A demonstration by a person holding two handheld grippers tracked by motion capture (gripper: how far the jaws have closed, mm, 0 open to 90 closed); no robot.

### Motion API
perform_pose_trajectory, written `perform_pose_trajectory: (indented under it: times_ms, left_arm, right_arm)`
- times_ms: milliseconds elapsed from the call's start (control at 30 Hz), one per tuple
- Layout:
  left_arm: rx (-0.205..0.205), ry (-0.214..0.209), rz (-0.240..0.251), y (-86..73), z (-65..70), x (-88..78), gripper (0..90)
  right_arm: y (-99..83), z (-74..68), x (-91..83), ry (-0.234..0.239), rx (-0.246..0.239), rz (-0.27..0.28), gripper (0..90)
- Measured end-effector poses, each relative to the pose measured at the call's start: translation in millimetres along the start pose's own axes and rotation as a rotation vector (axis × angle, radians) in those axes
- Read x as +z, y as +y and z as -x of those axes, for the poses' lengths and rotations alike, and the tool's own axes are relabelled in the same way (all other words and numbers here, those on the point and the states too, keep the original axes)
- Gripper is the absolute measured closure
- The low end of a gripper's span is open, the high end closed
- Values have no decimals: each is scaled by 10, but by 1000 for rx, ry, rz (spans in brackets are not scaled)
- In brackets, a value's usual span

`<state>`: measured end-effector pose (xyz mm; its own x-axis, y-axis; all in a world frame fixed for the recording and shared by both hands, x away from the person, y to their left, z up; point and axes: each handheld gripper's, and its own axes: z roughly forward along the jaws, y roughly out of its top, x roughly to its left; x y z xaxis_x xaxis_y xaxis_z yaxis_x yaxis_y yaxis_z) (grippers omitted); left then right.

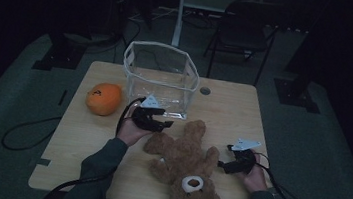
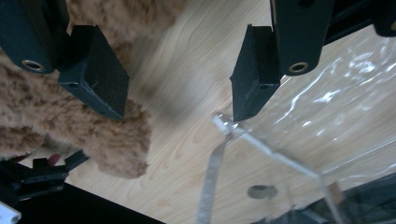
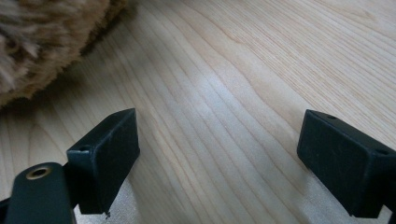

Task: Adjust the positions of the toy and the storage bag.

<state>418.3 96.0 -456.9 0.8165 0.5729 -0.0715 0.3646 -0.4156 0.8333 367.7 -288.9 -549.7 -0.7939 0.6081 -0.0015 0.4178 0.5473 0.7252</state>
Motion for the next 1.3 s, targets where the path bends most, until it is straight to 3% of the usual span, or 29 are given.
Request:
perform_pose_trajectory:
  times_ms: [267, 367, 533, 633, 700, 833, 900, 933, 967, 1067, 1300]
  left_arm:
    - [15, -75, -6, 193, 72, 237, 368]
    - [0, -124, -4, 245, 93, 333, 368]
    - [-10, -157, -17, 331, 128, 510, 358]
    - [-14, -206, -40, 394, 165, 626, 306]
    - [3, -205, -69, 412, 195, 693, 297]
    - [-9, -209, -114, 388, 183, 809, 298]
    - [-15, -228, -124, 363, 172, 836, 388]
    - [-12, -250, -132, 352, 165, 839, 495]
    - [0, -250, -135, 341, 172, 837, 596]
    - [29, -242, -123, 322, 185, 787, 766]
    - [59, -170, -90, 282, 135, 526, 856]
  right_arm:
    - [0, 0, 0, 0, 1, 0, 123]
    - [0, 0, 0, 0, 1, 0, 123]
    - [0, 0, 0, 0, 1, 0, 123]
    - [0, 0, 0, 0, 1, 0, 123]
    - [0, 0, 0, 0, 1, 0, 123]
    - [0, 0, 0, 0, 1, 0, 123]
    - [0, 0, 0, 1, 1, 0, 123]
    - [0, -1, 0, 1, 1, 0, 123]
    - [0, 0, 0, 1, 1, 0, 123]
    - [0, -1, 0, 0, 1, -1, 123]
    - [0, 0, 0, 0, 0, 0, 123]
